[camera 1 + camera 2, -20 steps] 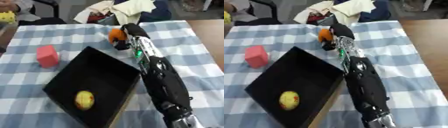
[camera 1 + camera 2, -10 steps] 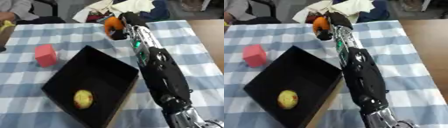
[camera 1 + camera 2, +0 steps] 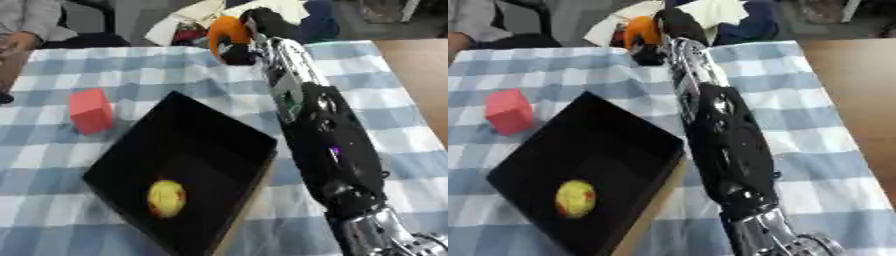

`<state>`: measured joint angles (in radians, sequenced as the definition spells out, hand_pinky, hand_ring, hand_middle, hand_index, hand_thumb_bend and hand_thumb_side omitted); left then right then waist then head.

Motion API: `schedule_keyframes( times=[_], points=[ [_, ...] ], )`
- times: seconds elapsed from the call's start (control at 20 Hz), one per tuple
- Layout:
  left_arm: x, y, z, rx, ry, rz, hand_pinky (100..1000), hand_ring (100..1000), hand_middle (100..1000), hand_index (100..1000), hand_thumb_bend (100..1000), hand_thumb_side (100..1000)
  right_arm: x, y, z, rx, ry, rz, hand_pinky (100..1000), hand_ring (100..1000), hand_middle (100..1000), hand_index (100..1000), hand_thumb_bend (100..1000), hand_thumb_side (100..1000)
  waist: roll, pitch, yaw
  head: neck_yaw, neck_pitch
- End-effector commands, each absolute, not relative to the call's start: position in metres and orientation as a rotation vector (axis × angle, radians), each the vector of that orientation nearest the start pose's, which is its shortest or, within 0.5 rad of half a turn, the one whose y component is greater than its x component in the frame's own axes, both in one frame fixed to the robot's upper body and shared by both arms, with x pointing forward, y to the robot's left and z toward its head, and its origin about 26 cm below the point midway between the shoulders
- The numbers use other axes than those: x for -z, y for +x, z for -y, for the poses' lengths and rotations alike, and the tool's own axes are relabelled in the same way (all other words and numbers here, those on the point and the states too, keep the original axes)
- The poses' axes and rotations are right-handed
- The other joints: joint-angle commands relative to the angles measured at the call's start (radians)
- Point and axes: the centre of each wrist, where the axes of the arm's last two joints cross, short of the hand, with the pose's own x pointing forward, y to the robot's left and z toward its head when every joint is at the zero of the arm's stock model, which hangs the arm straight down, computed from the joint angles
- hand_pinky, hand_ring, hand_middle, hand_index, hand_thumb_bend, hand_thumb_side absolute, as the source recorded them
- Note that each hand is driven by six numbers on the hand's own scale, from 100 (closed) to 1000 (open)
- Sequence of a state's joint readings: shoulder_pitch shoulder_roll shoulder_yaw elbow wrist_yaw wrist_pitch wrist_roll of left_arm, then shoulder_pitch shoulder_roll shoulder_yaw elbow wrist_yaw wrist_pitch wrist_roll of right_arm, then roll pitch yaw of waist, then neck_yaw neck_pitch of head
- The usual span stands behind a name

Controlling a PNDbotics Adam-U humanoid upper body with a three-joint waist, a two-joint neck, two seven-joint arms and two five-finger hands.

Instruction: Pick up objects on the table and place them in the box.

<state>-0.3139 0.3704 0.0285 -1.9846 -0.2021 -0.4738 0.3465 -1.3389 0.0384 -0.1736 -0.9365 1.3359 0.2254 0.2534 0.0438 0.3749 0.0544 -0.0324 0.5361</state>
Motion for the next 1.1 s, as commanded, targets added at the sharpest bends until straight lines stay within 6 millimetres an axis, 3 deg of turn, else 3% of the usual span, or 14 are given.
schedule_keyframes(
  times=[0.05,0.55,1.1],
  points=[
    [-0.216,0.299,-0.278,-0.265,-0.552,-3.335,503,738,679,783,151,884,-0.365,0.464,0.074,-1.005,-1.086,1.801,775,749,551,716,100,470,0.0,-0.032,-0.001,0.007,0.003],
    [-0.217,0.299,-0.284,-0.274,-0.598,-3.321,506,738,679,783,153,881,-0.415,0.449,0.09,-1.186,-1.112,1.977,767,745,546,704,100,448,-0.019,-0.04,-0.023,0.032,0.024],
    [-0.218,0.297,-0.29,-0.283,-0.654,-3.306,508,739,680,783,153,879,-0.427,0.413,0.11,-1.456,-1.153,2.161,767,749,548,696,100,416,-0.032,-0.046,-0.048,0.049,0.049]
  ],
)
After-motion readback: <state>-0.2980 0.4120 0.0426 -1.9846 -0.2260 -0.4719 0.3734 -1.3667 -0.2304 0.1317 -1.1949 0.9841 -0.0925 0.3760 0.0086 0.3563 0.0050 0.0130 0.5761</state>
